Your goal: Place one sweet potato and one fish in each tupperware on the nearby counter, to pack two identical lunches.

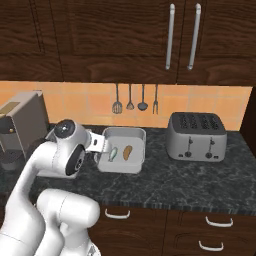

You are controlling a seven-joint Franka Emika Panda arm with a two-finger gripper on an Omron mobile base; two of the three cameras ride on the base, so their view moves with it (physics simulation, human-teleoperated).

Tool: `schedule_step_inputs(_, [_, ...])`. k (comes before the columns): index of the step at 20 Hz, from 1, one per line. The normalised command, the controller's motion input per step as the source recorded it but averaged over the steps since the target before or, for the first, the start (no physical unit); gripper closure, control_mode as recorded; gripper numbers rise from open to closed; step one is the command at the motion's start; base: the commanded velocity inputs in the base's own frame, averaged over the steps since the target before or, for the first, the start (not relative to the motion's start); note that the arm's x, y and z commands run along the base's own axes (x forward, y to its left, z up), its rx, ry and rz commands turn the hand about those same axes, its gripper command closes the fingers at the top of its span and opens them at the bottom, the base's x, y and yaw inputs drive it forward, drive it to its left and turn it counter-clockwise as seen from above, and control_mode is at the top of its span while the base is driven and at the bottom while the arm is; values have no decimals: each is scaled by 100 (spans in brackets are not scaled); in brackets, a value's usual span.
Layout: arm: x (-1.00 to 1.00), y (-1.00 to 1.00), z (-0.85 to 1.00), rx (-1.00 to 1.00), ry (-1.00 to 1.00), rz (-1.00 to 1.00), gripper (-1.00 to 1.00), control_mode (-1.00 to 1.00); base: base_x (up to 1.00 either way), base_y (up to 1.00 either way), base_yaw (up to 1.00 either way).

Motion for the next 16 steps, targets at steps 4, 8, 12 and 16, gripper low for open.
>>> schedule_step_inputs(4, [-100,25,47,0,3,0,-100,-100,0,0,0])
schedule_step_inputs(8, [-100,6,29,0,0,0,-100,-100,0,0,0])
schedule_step_inputs(12, [-100,1,-1,0,-3,4,-100,-100,0,0,0])
schedule_step_inputs(16, [-97,22,-8,-2,-1,3,-100,-100,0,0,0])
